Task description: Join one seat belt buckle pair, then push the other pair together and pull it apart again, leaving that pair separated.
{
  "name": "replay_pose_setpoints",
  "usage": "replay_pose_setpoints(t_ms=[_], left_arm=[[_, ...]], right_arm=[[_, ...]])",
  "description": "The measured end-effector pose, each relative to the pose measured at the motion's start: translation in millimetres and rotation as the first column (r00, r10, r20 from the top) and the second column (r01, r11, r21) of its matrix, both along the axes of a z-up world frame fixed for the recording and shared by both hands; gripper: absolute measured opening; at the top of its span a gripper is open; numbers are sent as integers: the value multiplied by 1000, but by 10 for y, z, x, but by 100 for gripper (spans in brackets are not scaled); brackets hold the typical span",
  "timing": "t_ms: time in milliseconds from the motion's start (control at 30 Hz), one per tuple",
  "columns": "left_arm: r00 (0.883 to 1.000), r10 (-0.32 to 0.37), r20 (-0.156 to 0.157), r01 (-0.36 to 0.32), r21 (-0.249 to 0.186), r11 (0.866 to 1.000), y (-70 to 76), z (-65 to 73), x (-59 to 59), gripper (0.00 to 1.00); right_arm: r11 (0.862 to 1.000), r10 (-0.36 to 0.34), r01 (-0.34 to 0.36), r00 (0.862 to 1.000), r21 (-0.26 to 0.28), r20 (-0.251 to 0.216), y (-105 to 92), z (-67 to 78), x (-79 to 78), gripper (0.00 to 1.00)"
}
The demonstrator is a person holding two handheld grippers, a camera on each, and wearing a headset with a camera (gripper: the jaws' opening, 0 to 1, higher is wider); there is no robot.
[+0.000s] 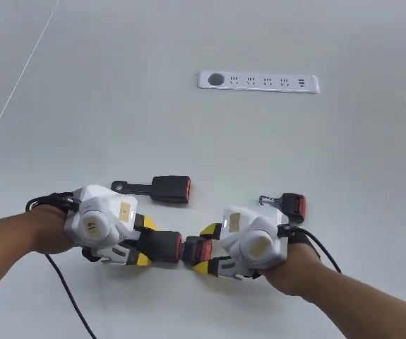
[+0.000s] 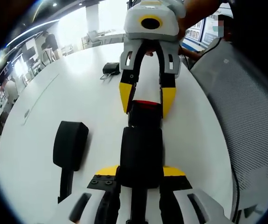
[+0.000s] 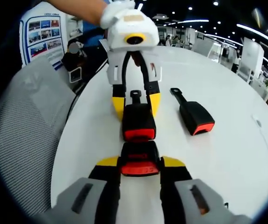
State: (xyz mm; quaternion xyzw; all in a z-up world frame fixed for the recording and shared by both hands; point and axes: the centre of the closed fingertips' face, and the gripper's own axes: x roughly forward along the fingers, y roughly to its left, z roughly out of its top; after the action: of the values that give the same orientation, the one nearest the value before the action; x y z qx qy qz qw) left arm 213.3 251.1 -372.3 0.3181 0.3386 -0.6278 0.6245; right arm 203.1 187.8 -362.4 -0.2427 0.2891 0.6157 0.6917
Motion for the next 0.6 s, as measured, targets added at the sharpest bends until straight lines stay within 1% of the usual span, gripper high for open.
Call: replay_pose_setpoints(t_ms=[233,267,333,367,400,433,533,600], left_arm=[[1000,3,-9,-3,-17,1000,-4,23,-7,32],[1000,0,-6,0,-21,1000,7,14,-4,32],[1000,-22,15,22,-25,999,12,7,-9,32],[1000,-18,14,18,-29,999,11,9,-2,32],[1000,-5,4,5,-35,999,13,8,-7,32],[1000,-15,11,15,-34,999,13,7,-7,32],[1000,-19,10,20,-37,999,14,5,-6,32],[1000,-26,12,26,-40,999,21,-3,-9,32]], right_arm=[[1000,-9,8,1000,25,4,-1,8,0,31],[1000,-10,10,1000,28,4,-2,10,1,31],[999,-13,13,1000,39,1,-5,11,-3,31],[999,-15,15,1000,44,-2,-7,6,-10,31],[999,-16,16,1000,48,0,-9,6,-10,31],[998,-19,19,1000,52,0,-7,4,-11,30],[998,-26,26,1000,64,-5,-9,7,-10,30],[996,-38,40,999,85,-24,-17,7,-22,30]])
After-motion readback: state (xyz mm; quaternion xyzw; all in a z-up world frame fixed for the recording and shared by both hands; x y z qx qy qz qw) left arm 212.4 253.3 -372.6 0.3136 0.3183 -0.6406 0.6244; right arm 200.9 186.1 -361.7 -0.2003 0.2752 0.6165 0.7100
